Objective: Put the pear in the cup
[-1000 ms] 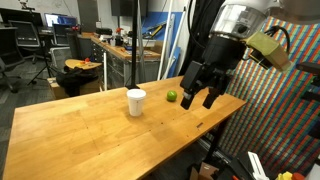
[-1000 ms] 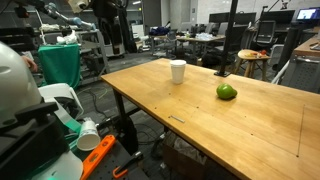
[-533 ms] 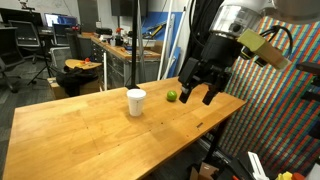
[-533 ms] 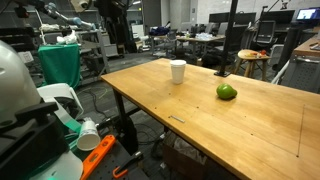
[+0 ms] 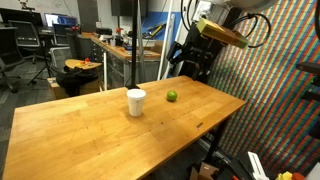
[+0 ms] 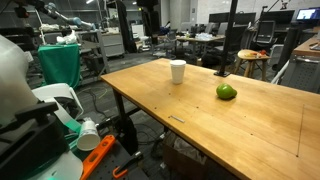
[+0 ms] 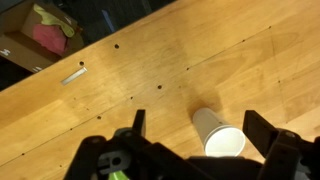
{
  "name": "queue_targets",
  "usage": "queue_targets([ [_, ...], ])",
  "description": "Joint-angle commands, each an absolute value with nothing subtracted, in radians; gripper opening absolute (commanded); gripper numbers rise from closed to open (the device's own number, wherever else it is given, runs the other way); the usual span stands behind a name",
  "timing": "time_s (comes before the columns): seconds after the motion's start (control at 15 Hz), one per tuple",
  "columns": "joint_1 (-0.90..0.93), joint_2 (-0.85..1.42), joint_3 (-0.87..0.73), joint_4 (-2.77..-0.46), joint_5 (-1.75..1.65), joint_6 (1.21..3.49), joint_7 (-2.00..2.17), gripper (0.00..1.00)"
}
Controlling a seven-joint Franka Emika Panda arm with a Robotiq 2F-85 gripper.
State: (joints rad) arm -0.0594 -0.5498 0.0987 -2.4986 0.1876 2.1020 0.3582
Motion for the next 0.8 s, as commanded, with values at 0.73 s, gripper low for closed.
queue_targets([
  [0.73,-0.071,-0.071,0.041,-2.153,0.093,2.085,0.660,1.00],
])
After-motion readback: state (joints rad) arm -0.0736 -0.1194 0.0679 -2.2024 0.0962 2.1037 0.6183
